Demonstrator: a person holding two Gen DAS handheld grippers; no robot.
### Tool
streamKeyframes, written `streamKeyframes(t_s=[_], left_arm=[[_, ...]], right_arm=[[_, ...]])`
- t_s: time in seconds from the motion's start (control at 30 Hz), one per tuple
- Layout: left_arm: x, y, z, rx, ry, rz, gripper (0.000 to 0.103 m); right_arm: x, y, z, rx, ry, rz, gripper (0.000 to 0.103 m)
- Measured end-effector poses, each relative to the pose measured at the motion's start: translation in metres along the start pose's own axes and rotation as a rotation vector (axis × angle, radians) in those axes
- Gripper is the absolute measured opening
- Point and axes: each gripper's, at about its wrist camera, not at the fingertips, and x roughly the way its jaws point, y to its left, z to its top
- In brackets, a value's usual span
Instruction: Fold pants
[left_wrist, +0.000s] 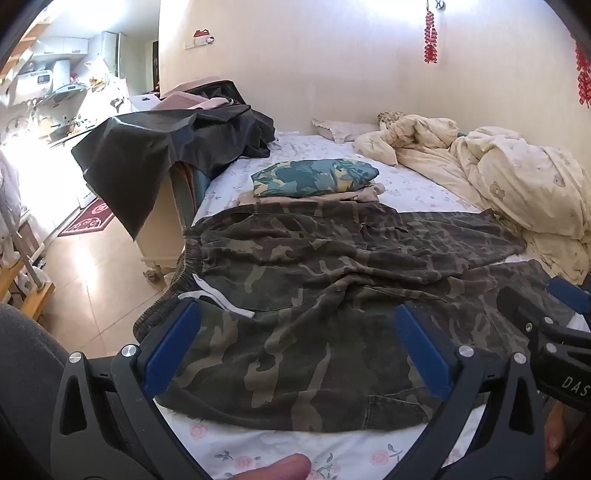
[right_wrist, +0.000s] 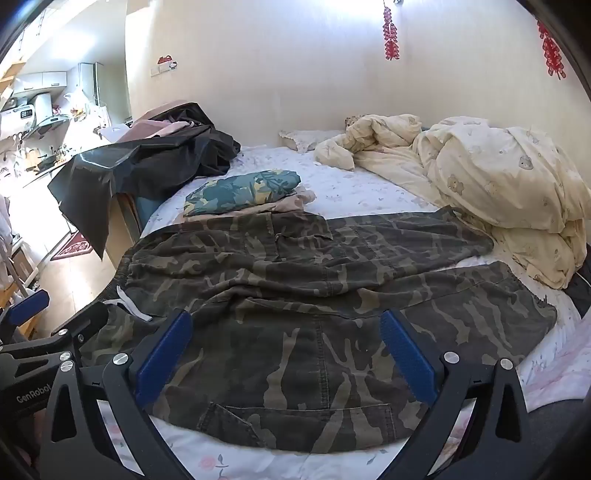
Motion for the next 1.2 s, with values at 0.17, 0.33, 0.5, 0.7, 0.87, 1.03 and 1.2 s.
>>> streamKeyframes(t_s=[0.17, 0.33, 0.5, 0.7, 0.87, 1.03, 1.2], left_arm=[[-0.0006, 0.0001, 0.0004, 0.001, 0.001, -0.005, 0.103], [-0.0011, 0.0006, 0.0006, -0.001, 0.001, -0.001, 0.103], [-0.0009, 0.0001, 0.0004, -0.002, 0.002, 0.004, 0.103], [-0.0014, -0.0002, 0.0007, 0.0, 0.001, 0.005, 0.103], [0.0, 0.0036, -0.0002, 0.001, -0.001, 0.007, 0.103], [-0.0037, 0.0063, 0.0019, 0.002, -0.002, 0.009, 0.103], [-0.0039, 0.0066, 0.002, 0.002, -0.003, 0.008, 0.103]], right_arm=[[0.0001, 0.0002, 0.0, -0.001, 0.003, -0.001, 0.103], [0.0001, -0.0001, 0.0001, -0.001, 0.003, 0.0, 0.103], [-0.0003, -0.0008, 0.0004, 0.001, 0.002, 0.0, 0.103], [-0.0004, -0.0006, 0.0002, 0.0, 0.002, -0.001, 0.103], [-0.0001, 0.0002, -0.001, 0.008, 0.009, 0.01, 0.103], [-0.0004, -0.0017, -0.0007, 0.008, 0.009, 0.007, 0.103], [-0.0002, -0.0022, -0.001, 0.008, 0.013, 0.011, 0.103]])
